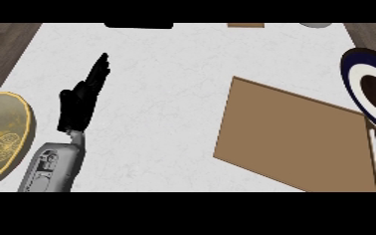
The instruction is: Pick the sweet potato from the tray and place it in the plate
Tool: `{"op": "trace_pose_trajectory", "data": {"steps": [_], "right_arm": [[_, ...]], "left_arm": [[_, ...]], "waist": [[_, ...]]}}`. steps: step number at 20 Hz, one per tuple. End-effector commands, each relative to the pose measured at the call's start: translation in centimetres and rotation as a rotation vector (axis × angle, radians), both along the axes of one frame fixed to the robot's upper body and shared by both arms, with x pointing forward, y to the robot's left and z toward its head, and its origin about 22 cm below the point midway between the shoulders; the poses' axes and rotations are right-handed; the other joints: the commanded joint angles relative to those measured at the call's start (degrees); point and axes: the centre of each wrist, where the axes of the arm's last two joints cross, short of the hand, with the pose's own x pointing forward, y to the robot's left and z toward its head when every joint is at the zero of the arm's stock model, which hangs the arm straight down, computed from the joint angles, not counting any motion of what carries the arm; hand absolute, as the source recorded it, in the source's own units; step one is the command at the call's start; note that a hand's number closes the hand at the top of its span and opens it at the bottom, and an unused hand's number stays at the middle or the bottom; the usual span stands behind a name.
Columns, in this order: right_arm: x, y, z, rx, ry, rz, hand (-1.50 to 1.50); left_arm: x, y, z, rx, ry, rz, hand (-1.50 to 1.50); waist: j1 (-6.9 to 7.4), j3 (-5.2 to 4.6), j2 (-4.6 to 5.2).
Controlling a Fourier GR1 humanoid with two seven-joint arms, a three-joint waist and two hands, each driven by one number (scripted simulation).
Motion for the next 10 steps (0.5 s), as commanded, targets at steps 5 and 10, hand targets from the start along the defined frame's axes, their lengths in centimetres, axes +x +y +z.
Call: {"op": "trace_pose_trajectory", "data": {"steps": [5,10], "right_arm": [[5.4,5.4,-2.9,-0.171,0.112,0.036,1.5],[6.8,7.8,-5.7,-0.099,0.258,-0.008,1.5]], "left_arm": [[0.9,-0.1,-0.2,0.01,0.003,0.007,0.0],[0.7,-0.1,0.8,0.003,-0.019,-0.005,0.0]], "waist": [[-0.31,-0.07,0.1],[0.76,0.03,0.45]]}}
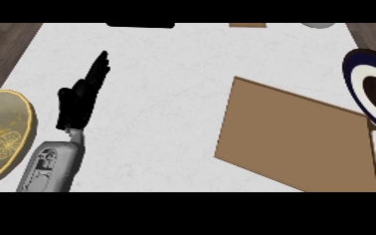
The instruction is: Pick the sweet potato from the tray and place it in the plate
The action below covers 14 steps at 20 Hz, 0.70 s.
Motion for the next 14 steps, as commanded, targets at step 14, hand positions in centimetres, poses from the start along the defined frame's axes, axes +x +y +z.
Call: {"op": "trace_pose_trajectory", "data": {"steps": [14], "right_arm": [[2.2,3.9,-3.5,0.501,-0.062,-0.014,-1.5]], "left_arm": [[0.8,0.3,0.7,-0.012,0.004,0.012,0.0]], "waist": [[-0.39,0.11,0.22]]}}
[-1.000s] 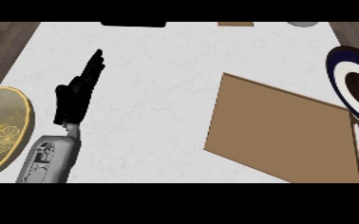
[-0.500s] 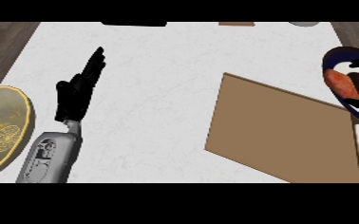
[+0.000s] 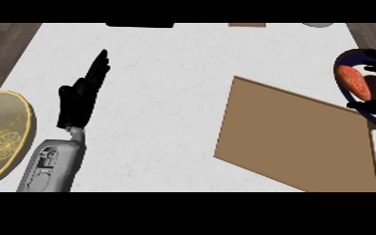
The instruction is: Pick the sweet potato from the tray and place it in the plate
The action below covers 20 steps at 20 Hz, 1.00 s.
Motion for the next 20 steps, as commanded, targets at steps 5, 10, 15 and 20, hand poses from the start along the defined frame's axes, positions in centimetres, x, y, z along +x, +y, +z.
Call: {"op": "trace_pose_trajectory", "data": {"steps": [5,10,15,20], "right_arm": [[-2.1,-4.1,3.0,0.309,-0.152,-0.195,-1.5],[-7.4,-8.7,3.9,0.384,-0.186,-0.349,-1.5],[-11.9,-11.3,3.5,0.376,-0.199,-0.375,-1.5],[-14.8,-12.6,3.1,0.377,-0.164,-0.354,-1.5]], "left_arm": [[-0.7,-1.0,-0.7,-0.011,0.002,0.001,0.0],[-0.4,0.9,-0.2,-0.009,-0.006,0.009,0.0],[-0.1,0.0,0.1,-0.024,-0.001,0.006,0.0],[-0.2,0.6,0.7,0.004,0.003,0.013,0.0]], "waist": [[-0.62,-0.03,-0.1],[-0.52,0.14,0.33],[-0.92,0.38,0.54],[-0.62,0.49,0.32]]}}
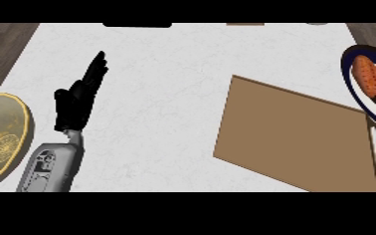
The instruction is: Pick the sweet potato from the tray and place it in the plate
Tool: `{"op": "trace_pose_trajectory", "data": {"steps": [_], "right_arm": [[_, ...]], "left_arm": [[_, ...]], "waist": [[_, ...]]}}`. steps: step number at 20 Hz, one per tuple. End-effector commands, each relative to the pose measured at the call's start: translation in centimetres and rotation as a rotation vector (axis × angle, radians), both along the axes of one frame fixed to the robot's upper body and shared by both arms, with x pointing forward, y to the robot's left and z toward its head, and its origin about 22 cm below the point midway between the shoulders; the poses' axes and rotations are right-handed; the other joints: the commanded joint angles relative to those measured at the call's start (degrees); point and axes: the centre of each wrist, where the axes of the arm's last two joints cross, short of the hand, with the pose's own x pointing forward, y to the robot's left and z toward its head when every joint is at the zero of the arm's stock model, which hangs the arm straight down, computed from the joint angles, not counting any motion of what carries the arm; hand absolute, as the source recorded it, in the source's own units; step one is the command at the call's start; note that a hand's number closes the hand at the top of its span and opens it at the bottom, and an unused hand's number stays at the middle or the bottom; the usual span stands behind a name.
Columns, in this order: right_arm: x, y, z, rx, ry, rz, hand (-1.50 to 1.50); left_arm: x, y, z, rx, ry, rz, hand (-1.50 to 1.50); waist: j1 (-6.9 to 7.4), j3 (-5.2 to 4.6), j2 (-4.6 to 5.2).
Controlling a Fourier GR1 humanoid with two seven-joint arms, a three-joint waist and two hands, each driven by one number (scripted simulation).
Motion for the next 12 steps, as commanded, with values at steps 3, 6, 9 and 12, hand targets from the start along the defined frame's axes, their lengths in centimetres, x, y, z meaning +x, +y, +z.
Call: {"op": "trace_pose_trajectory", "data": {"steps": [3,6,9,12], "right_arm": [[-2.7,-0.9,-0.9,-0.006,0.011,0.014,-1.5],[-3.9,-1.6,-0.4,-0.011,0.014,0.005,-1.5],[-5.0,-2.0,-0.6,0.009,-0.002,0.014,-1.5],[-4.9,-1.9,-0.7,-0.003,-0.002,0.024,-1.5]], "left_arm": [[-0.1,0.0,-0.2,0.003,-0.007,-0.004,0.0],[-0.1,0.5,0.4,-0.001,0.0,-0.004,0.0],[-0.2,0.4,0.2,-0.006,0.005,0.005,0.0],[0.0,0.5,-0.3,-0.004,-0.002,0.0,0.0]], "waist": [[0.33,0.18,0.18],[0.49,0.32,0.06],[-0.19,0.34,-0.13],[-0.03,0.31,0.12]]}}
